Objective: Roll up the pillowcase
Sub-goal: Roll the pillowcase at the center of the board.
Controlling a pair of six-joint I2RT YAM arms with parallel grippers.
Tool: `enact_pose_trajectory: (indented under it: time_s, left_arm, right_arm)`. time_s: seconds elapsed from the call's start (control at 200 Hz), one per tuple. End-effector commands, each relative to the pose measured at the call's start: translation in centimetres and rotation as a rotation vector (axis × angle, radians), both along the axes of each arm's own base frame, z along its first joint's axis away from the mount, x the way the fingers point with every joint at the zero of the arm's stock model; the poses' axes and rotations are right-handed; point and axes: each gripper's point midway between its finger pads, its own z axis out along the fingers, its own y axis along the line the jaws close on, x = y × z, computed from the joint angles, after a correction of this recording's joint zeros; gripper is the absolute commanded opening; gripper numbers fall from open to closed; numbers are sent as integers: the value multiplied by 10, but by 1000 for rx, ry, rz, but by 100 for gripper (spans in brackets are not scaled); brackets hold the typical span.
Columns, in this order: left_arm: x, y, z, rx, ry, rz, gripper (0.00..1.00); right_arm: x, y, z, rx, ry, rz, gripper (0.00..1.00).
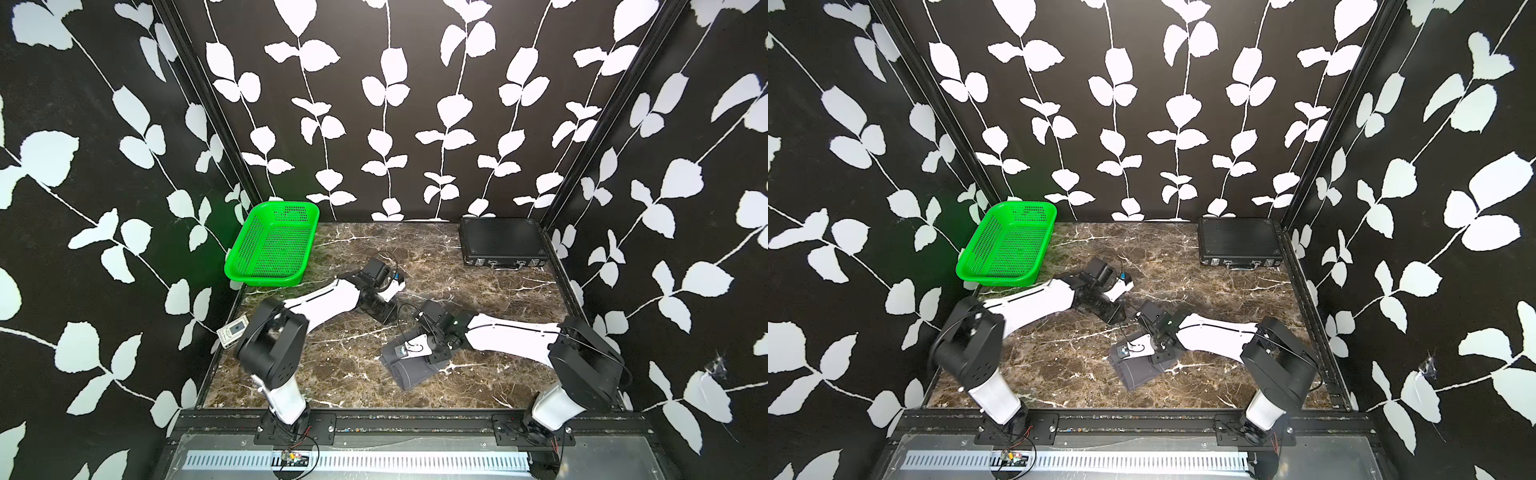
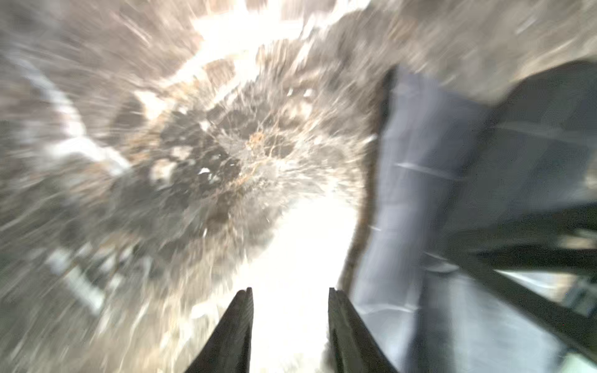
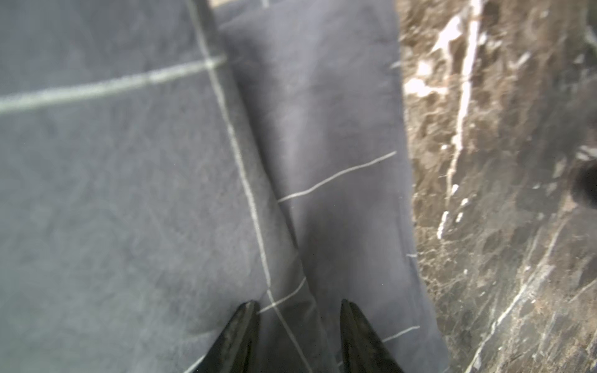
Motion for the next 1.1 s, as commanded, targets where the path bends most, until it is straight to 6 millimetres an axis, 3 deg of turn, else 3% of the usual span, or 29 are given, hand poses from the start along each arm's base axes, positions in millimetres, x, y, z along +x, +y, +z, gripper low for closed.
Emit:
enact_pose_trajectory:
  time_s: [0.0, 0.045, 0.07, 0.17, 0.365, 0.505, 0.65, 0.86, 1.095]
  left_arm:
    - [-41, -2, 12, -58, 80, 83, 40]
    - [-58, -10, 10, -72, 96, 81, 41]
    - [-65, -13, 8, -81, 108, 86, 41]
    - [-87, -21, -3, -76, 140, 89, 42]
    - [-99, -33, -17, -99, 161, 91, 41]
    - [-102, -29, -18, -80, 142, 91, 41]
    - [-107, -35, -12, -88, 143, 78, 41]
    - [-128, -45, -19, 11, 77, 32, 41]
    - [-142, -29, -58, 210, 47, -41, 38]
  right_arm:
    - [4, 1, -4, 58, 23, -60, 45]
    - [6, 1, -4, 78, 34, -91, 45]
    - [10, 2, 9, 117, 12, -102, 45]
    - [13, -2, 20, 148, 4, -135, 45]
    - [15, -25, 41, 197, -12, -224, 45]
    - [19, -43, 48, 230, -17, -285, 45]
    - [22, -67, 36, 161, -14, -323, 44]
    - [50, -91, 26, 119, -20, -455, 43]
    - [59, -103, -3, 36, 8, -483, 41]
